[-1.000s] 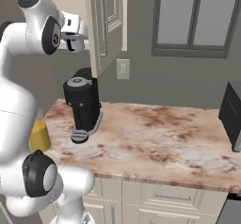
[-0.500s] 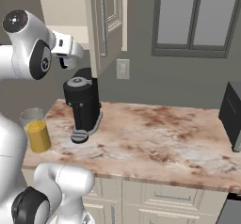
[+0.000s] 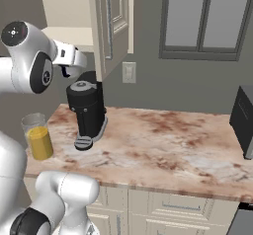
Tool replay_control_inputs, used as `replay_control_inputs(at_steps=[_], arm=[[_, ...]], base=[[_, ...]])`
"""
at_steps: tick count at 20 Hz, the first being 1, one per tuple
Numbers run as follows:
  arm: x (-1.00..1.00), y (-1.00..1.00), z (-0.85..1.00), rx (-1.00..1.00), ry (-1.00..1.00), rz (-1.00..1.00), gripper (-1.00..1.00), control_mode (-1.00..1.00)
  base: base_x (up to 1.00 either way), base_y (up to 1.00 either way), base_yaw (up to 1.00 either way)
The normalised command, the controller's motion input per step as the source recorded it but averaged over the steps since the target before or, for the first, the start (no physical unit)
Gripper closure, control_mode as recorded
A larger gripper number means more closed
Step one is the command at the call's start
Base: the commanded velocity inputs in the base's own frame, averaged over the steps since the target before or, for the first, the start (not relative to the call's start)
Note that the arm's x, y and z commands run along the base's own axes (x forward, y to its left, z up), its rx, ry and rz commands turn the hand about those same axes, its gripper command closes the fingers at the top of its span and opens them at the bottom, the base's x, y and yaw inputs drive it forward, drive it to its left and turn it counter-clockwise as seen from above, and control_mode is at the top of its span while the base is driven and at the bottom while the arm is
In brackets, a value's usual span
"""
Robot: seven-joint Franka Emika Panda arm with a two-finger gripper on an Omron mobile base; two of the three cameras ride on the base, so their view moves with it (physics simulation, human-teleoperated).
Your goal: There is a tray on the dining counter. Grab the cup, mug, and pitcher and place them on the tray. The pitcher may be placed next to the tray if it cannot fit the tray.
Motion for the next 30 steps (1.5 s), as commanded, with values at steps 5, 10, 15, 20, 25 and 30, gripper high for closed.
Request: replay_control_inputs(at_steps=[5,10,15,20,25,30], arm=[[-0.03,0.00,0.00,0.00,0.00,0.00,1.00,-1.00],[-0.08,0.00,-0.05,0.00,0.02,0.00,1.00,1.00],[0.00,0.00,0.00,0.00,0.00,0.00,1.00,1.00],[0.00,0.00,0.00,0.00,0.00,0.00,1.00,1.00],[0.00,0.00,0.00,0.00,0.00,0.00,1.00,1.00],[0.00,0.00,0.00,0.00,0.00,0.00,1.00,1.00]], base=[[0.00,0.00,0.00],[-0.14,0.00,0.00],[-0.92,-0.20,0.05],[-1.00,-0.82,0.14],[-0.84,-1.00,0.48],[-0.63,-0.61,0.88]])
